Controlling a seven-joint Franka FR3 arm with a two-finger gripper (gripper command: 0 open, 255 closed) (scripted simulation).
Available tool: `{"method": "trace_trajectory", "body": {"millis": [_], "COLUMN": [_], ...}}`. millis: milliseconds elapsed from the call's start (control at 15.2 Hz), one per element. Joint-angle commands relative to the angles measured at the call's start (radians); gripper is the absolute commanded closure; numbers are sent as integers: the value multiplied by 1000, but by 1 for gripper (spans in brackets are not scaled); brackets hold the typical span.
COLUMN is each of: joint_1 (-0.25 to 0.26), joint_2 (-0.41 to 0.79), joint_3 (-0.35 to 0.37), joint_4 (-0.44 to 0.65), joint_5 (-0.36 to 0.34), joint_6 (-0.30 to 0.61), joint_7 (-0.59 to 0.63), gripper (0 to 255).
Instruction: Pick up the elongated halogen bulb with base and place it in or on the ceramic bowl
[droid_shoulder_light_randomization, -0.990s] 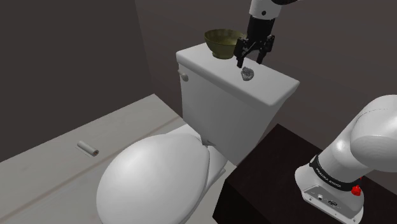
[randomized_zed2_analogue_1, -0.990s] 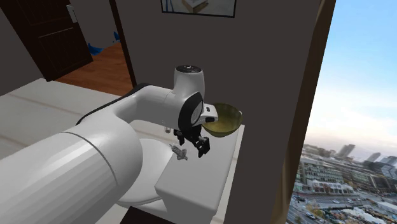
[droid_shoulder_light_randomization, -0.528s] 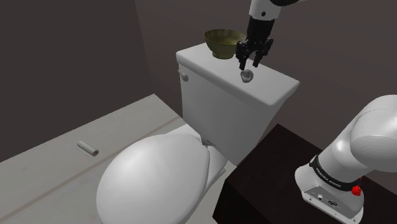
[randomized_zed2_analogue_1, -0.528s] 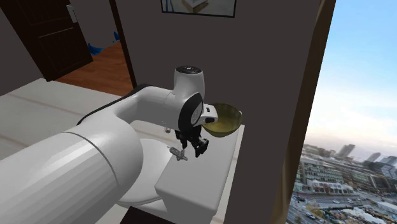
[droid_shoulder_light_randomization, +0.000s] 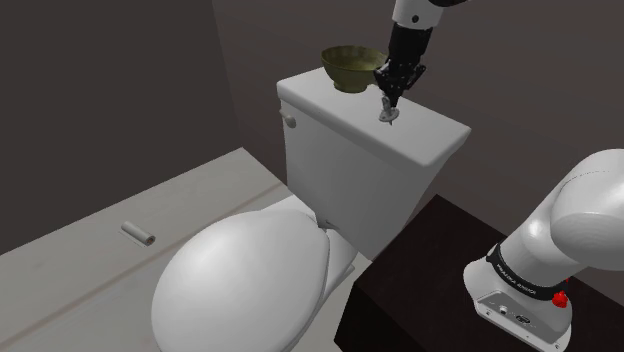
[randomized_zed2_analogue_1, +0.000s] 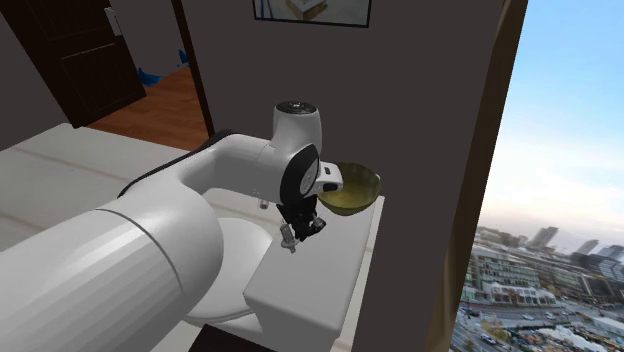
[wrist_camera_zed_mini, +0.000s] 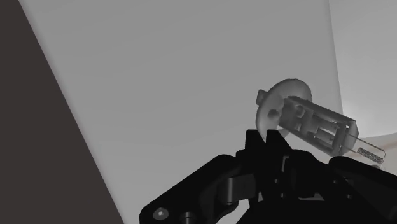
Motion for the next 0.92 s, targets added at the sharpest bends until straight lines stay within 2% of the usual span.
{"method": "trace_trajectory", "body": {"millis": [0, 264, 330, 396, 528, 660, 858], "joint_1": [1, 1, 0, 0, -21, -61, -80], "joint_2": [6, -1, 1, 1, -197, -344, -320], "joint_3": [1, 1, 0, 0, 157, 357, 361], "joint_4": [-5, 44, 33, 33, -166, -316, -339], "joint_5": [0, 0, 0, 0, -117, -220, -228], "joint_6": [-1, -57, -42, -42, 143, 278, 328], "joint_7": [1, 1, 0, 0, 241, 496, 499], "gripper": [255, 255, 255, 0, 0, 0, 0]}}
